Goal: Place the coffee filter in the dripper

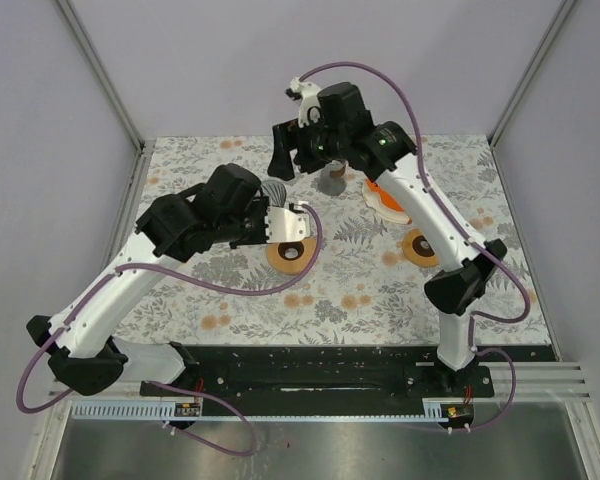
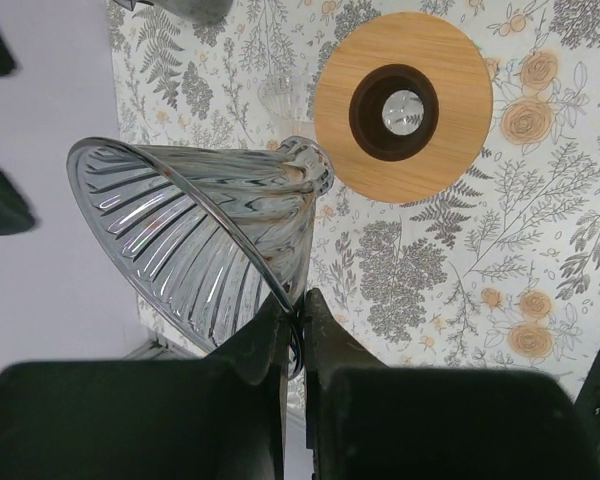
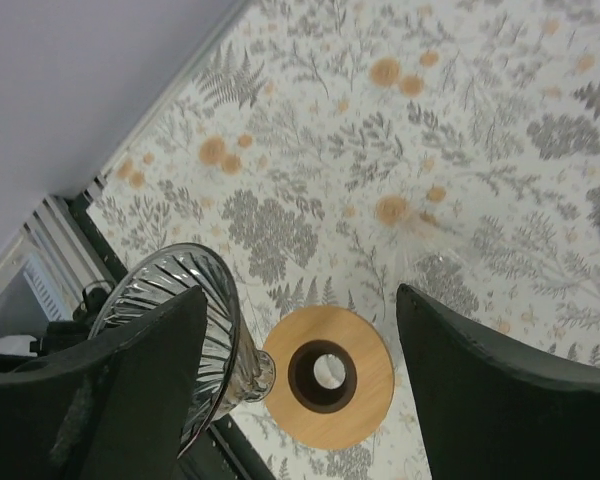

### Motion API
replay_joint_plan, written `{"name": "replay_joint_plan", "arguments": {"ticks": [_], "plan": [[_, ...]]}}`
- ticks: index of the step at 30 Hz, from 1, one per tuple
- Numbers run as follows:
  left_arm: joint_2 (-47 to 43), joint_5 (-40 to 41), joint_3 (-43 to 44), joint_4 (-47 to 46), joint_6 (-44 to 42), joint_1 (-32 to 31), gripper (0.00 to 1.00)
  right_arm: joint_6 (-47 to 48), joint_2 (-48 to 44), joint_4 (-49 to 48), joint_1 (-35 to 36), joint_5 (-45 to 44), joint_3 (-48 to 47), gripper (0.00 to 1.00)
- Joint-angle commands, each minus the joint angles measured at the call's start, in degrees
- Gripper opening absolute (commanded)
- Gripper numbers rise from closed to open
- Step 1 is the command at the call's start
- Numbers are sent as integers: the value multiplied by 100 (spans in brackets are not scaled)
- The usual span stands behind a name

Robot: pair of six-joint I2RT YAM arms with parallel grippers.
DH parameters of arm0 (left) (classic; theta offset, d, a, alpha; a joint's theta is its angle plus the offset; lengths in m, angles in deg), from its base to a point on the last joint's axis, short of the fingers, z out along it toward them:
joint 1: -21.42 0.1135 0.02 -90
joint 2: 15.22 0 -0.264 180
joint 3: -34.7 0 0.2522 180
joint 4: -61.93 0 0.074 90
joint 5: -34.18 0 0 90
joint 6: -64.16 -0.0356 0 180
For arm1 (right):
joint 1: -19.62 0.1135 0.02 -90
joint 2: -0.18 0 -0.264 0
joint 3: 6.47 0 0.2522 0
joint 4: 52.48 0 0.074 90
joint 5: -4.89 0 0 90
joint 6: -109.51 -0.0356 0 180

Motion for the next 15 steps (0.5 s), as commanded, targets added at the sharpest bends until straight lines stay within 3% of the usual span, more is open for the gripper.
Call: {"name": "replay_joint_plan", "arguments": {"ticks": [1,5,10,15], "plan": [[-22,983,-52,-422,-112,-308,0,145,424,801,94,159,-715,81],[14,1370,-149,-633,-130,-422,0,277,821,1232,129,440,-1129,66],[93,1897,-386,-923,-226,-449,0,391,918,1382,147,537,-1165,36],[93,2065,-483,-1073,-297,-449,0,558,909,1532,147,607,-1077,45]]}}
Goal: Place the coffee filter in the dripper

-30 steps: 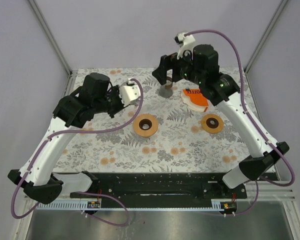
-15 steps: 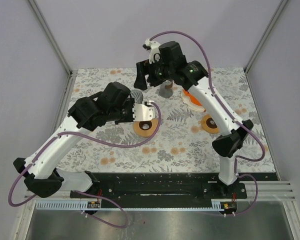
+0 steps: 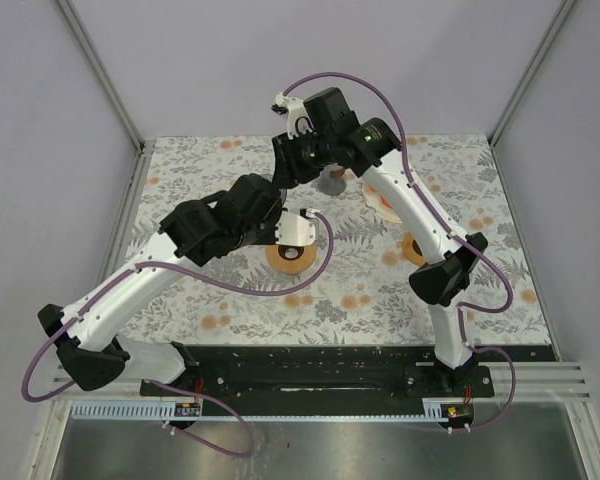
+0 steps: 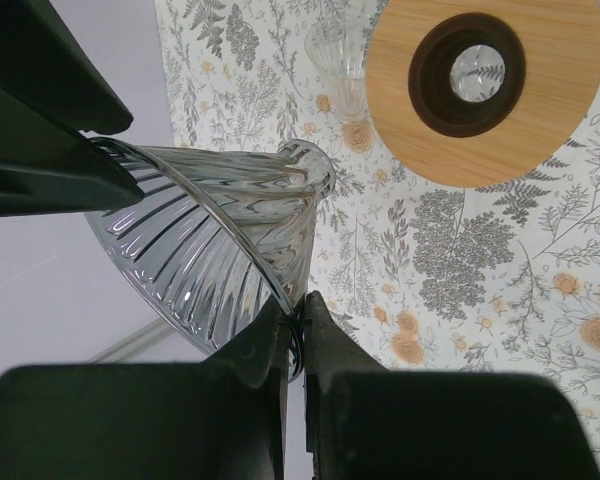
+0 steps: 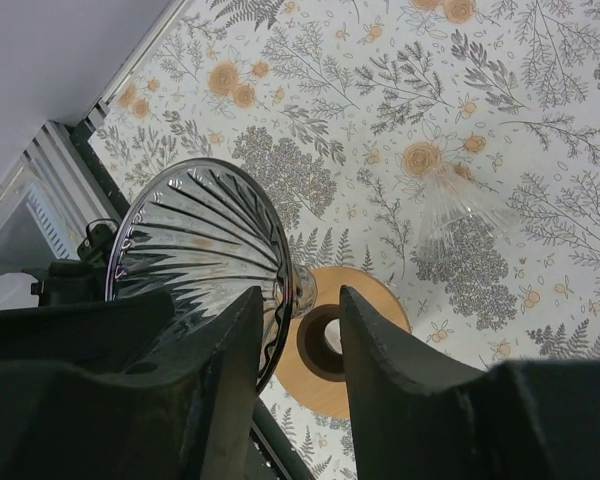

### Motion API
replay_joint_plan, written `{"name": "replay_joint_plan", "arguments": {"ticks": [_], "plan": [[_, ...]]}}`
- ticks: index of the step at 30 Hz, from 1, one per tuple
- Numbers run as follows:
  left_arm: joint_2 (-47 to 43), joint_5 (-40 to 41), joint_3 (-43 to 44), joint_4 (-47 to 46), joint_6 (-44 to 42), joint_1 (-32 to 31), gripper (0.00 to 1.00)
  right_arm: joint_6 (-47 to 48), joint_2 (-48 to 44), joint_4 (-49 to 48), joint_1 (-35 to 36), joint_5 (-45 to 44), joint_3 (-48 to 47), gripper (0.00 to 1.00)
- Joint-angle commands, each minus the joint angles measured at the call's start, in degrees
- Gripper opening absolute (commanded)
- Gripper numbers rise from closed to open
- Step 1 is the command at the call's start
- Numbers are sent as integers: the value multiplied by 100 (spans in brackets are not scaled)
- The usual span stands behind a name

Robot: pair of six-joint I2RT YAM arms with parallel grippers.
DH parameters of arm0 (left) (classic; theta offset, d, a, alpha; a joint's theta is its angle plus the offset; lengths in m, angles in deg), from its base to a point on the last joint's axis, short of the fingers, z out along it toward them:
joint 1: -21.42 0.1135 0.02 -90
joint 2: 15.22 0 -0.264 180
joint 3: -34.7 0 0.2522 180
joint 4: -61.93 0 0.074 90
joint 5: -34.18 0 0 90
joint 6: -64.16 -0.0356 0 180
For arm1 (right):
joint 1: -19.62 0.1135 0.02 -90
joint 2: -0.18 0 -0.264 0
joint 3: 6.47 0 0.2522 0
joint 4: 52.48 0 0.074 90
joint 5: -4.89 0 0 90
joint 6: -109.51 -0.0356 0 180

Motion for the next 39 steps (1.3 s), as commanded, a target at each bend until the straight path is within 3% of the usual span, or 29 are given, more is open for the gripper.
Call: {"name": "replay_joint_plan", "arguments": {"ticks": [1,3,7,16,19,21,29,30,34,36,39], "plan": [[-73,635,15,-590,-115,-7,0,296,-6,306,11,198,-85,45],[-82,618,-11,-581,-133,1,0,349,-50,323,20,347,-32,44],[-100,592,15,-581,-107,1,0,419,-59,349,29,375,56,32],[-161,715,33,-678,-168,-7,0,674,-59,631,90,217,109,36],[-187,776,-11,-687,-212,1,0,683,-129,570,82,146,179,23],[-240,759,-90,-704,-221,10,0,639,-165,499,82,129,197,1],[-328,495,59,-695,226,45,0,507,-577,-133,90,-301,925,0],[-346,451,94,-704,332,54,5,490,-639,-230,90,-398,1004,0],[-530,119,243,-757,727,159,48,428,-806,-441,82,-732,1128,0],[-661,-163,445,-687,1017,256,63,419,-894,-538,82,-820,1181,0],[-829,-436,683,-617,1465,405,79,375,-991,-652,47,-856,1304,0]]}}
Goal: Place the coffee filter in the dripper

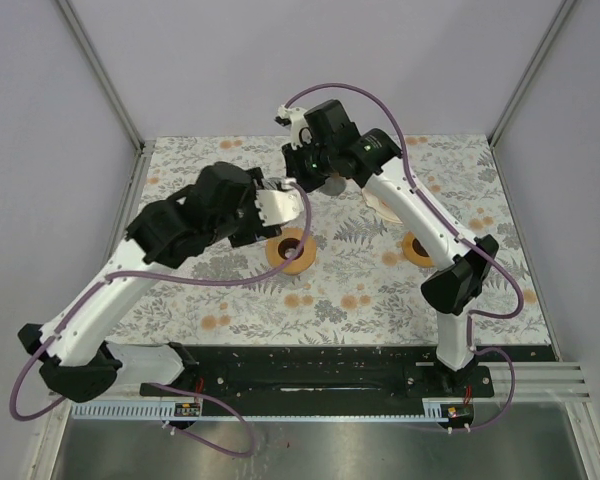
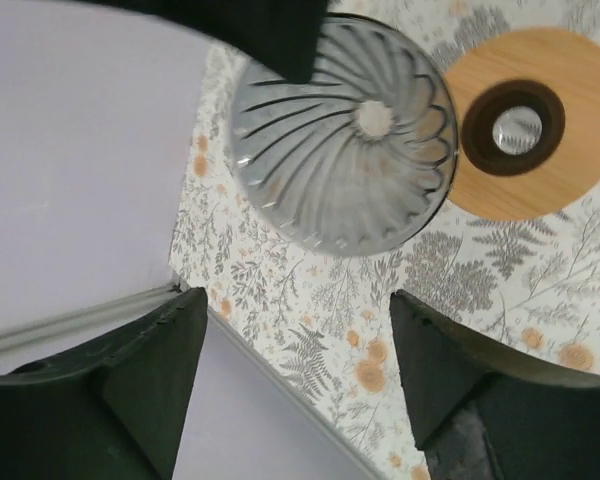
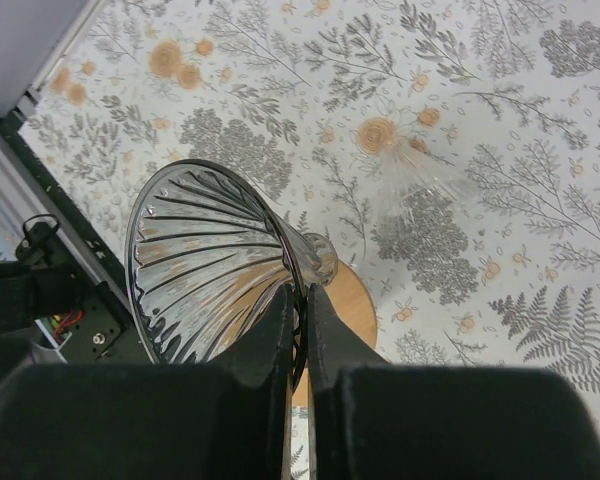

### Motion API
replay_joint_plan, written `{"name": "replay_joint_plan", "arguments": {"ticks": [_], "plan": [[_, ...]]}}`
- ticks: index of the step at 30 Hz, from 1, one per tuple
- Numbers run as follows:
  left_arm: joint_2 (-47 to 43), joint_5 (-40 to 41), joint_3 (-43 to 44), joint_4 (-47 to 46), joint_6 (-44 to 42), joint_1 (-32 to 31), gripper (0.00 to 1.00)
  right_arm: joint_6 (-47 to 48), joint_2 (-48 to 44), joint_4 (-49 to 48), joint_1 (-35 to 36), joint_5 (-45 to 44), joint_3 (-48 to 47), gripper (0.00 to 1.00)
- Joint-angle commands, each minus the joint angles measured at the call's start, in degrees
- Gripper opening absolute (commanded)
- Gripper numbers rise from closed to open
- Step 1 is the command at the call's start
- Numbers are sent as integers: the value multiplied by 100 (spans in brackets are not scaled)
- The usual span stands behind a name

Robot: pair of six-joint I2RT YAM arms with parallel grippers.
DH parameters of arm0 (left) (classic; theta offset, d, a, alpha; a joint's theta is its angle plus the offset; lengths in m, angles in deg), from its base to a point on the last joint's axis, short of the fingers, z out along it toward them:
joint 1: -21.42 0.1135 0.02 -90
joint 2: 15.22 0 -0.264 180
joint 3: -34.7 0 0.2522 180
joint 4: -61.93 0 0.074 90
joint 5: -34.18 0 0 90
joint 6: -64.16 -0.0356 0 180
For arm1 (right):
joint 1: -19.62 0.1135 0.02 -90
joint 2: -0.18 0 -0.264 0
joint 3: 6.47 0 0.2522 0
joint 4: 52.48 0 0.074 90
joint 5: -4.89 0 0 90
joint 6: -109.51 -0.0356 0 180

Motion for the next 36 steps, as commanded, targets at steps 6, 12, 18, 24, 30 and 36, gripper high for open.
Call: {"name": "replay_joint_plan", "arguments": {"ticks": [6,12,18,24,30,36], "plan": [[-659,-1318,1026,-154,2153,875,94,-78,-655,-336,-164,162,573,0],[-326,-2251,966,-75,3578,1589,93,-377,-1051,-564,-322,831,1224,0],[-124,-2612,158,-645,4300,1835,86,-588,-1376,-942,-349,1164,2076,0],[175,-3226,-300,-857,4880,2265,71,-764,-1333,-1382,-401,1402,2604,0],[202,-3895,-845,-1182,5144,2345,67,-738,-1139,-1409,-463,1446,2648,0],[298,-4098,-1197,-1463,5293,2345,62,-738,-1043,-1488,-586,1499,2824,0]]}}
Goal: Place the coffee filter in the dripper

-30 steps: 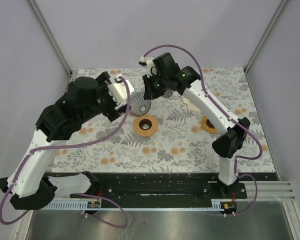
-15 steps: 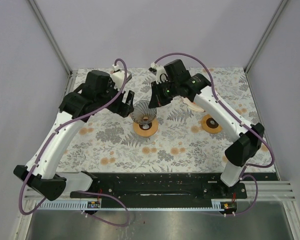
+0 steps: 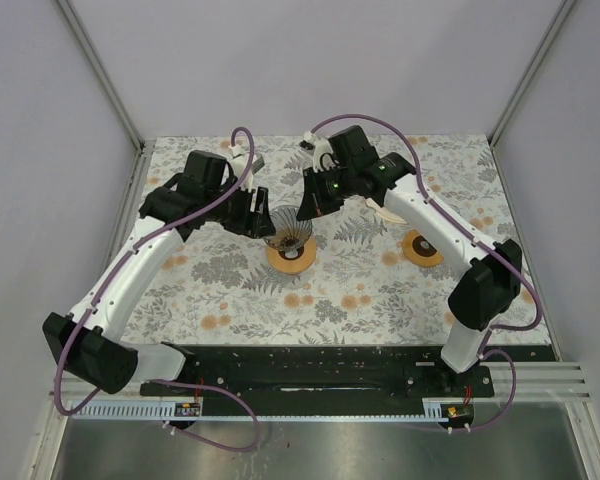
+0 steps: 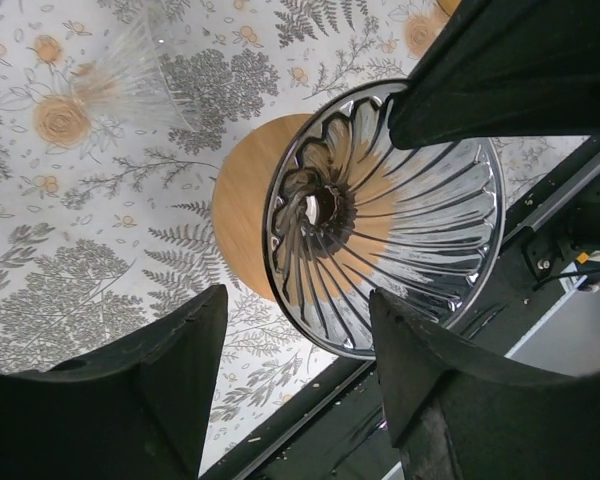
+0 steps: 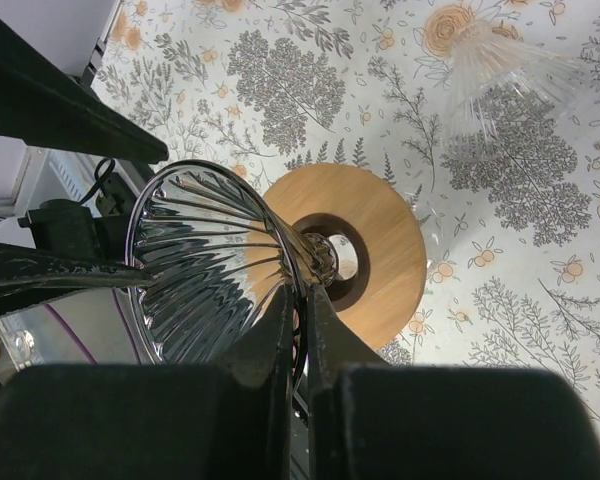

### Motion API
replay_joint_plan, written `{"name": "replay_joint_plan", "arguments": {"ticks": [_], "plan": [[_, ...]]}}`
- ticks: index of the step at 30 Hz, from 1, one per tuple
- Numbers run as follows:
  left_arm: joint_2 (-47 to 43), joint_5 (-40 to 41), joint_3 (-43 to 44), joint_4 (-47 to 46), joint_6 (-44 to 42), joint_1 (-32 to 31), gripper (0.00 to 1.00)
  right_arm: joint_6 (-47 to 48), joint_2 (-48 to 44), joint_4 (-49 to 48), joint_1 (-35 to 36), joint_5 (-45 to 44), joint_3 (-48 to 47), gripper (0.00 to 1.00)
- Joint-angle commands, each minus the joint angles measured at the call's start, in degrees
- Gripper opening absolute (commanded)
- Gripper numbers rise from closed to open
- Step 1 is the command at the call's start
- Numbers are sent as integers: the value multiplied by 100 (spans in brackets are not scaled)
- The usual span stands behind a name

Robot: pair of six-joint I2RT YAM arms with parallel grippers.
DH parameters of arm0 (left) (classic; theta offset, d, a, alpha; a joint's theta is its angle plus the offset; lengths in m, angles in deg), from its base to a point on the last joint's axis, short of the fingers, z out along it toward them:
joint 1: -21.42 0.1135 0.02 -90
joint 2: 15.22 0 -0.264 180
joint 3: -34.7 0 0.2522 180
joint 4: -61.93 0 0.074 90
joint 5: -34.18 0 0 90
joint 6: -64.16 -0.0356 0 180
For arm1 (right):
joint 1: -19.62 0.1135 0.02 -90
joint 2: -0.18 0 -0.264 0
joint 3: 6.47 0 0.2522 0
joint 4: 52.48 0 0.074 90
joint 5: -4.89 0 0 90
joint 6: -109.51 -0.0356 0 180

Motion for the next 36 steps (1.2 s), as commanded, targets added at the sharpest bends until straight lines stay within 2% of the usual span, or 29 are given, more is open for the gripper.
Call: {"name": "replay_joint_plan", "arguments": {"ticks": [1,7,16,27,30,31,36], "plan": [[49,-424,-154,-539,277,8,61,-71,74,-334,-127,233,81,0],[207,-160,-154,-574,313,8,57,-62,188,-334,-162,400,169,0],[375,-432,-453,-776,515,8,51,34,312,-395,-162,497,354,0],[401,-538,-901,-1049,655,8,19,140,251,-588,-162,251,881,0],[436,-538,-1068,-1110,682,8,8,96,215,-746,-153,234,1092,0],[445,-521,-1103,-1102,673,8,0,87,206,-781,-145,190,1162,0],[401,-362,-1481,-1102,559,8,0,140,198,-896,-13,-74,1373,0]]}}
